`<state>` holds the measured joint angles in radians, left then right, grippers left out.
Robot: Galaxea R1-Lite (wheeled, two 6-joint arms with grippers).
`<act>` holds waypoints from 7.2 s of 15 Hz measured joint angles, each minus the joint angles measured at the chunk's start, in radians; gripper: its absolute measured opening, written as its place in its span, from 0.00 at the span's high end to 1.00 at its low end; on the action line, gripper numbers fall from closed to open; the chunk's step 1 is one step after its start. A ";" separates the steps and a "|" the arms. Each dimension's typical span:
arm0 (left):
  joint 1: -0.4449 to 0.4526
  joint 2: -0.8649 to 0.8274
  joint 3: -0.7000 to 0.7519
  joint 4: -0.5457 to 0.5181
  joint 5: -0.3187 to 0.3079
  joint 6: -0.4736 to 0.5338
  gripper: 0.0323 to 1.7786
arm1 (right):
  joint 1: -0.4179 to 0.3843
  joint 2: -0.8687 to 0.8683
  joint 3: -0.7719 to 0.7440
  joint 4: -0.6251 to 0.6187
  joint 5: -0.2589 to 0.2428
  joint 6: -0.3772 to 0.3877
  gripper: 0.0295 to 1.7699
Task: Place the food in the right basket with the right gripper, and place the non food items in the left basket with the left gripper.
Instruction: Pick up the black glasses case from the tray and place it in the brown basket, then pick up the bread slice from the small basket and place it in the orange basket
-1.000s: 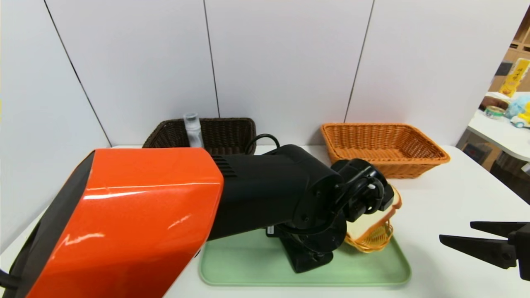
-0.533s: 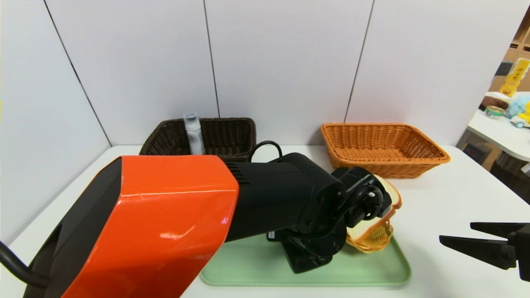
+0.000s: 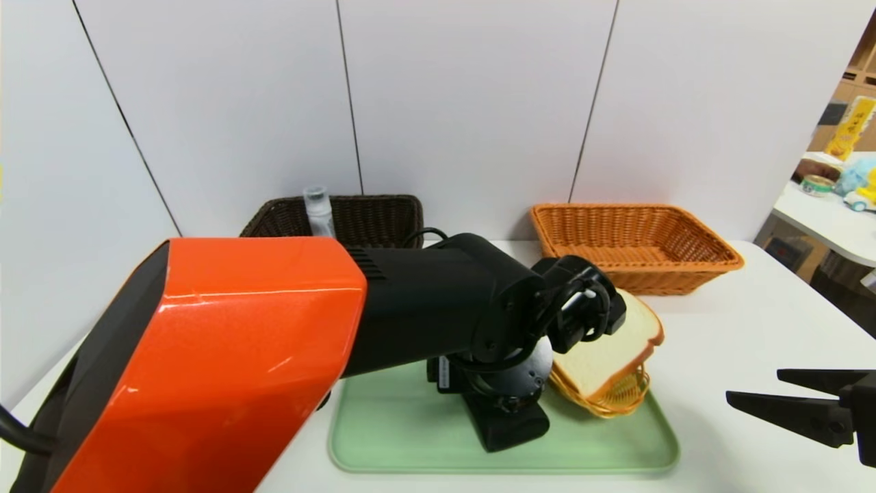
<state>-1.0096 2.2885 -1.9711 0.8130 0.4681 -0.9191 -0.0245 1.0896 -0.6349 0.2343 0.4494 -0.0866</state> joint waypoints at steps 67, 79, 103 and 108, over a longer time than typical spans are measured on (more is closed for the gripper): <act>0.620 -0.315 0.031 -0.387 -0.402 1.501 0.75 | -0.013 -0.100 0.047 0.005 -0.003 0.007 0.03; 0.689 -0.196 0.016 -0.394 -0.540 1.666 0.76 | -0.012 -0.094 0.044 0.003 -0.003 0.006 0.03; 0.639 -0.256 0.020 -0.386 -0.579 1.448 0.15 | -0.014 -0.099 0.044 0.000 -0.005 0.009 0.03; 0.498 -0.413 0.215 -0.347 -0.577 1.126 0.10 | -0.014 -0.096 0.024 -0.001 -0.004 0.009 0.03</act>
<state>-0.5117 1.8753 -1.7564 0.4662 -0.1085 0.2072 -0.0383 0.9938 -0.6104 0.2328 0.4449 -0.0774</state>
